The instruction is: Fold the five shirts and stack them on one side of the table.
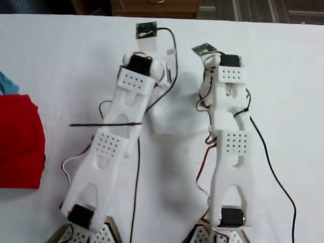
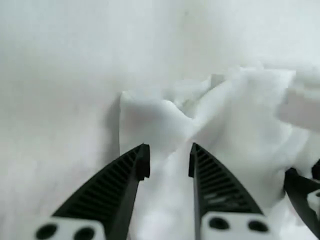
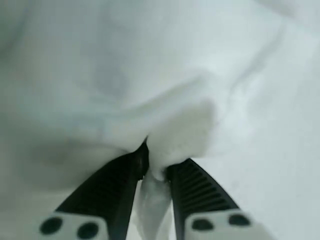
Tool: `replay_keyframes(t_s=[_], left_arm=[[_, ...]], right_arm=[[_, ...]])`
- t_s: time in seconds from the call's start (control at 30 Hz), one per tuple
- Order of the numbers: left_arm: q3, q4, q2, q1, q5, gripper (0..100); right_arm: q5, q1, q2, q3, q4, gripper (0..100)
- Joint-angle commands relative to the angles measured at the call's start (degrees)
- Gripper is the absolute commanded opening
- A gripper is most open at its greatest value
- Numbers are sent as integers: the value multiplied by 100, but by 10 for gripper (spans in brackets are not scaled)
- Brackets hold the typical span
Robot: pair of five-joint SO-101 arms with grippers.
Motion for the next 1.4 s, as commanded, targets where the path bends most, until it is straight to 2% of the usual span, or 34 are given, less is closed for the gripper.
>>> replay_keyframes(t_s=[0.0, 0.17, 0.27, 0.37, 0.53, 0.73, 0.9, 1.0, 1.13, 1.37], left_arm=[[-180, 132, -589, -35, 185, 151], [549, 18, -53, -44, 615, 150], [752, -79, 448, -97, 642, 138], [611, -53, 844, -343, 633, 91], [277, 237, 958, -695, 492, 82], [277, 325, 923, -818, 316, 80], [154, 387, 818, -659, 316, 82], [-4, 387, 519, -545, 255, 83], [-215, 352, -53, -193, -800, 83], [-207, 369, -158, -492, -844, 83]], right_arm=[[-35, -92, -31, -149, -101, 20], [-44, 40, -40, -193, -75, 20], [-44, 31, -40, -193, -66, 20], [-44, 31, -48, -202, -66, 20], [-18, 75, -40, -202, -75, 20], [-9, 75, -48, -202, -409, 20], [-9, 75, -136, -273, -295, 30], [-35, 154, -295, -642, -84, 101], [0, 251, -453, -1178, 268, 214], [53, 400, -804, -1204, 312, 217]])
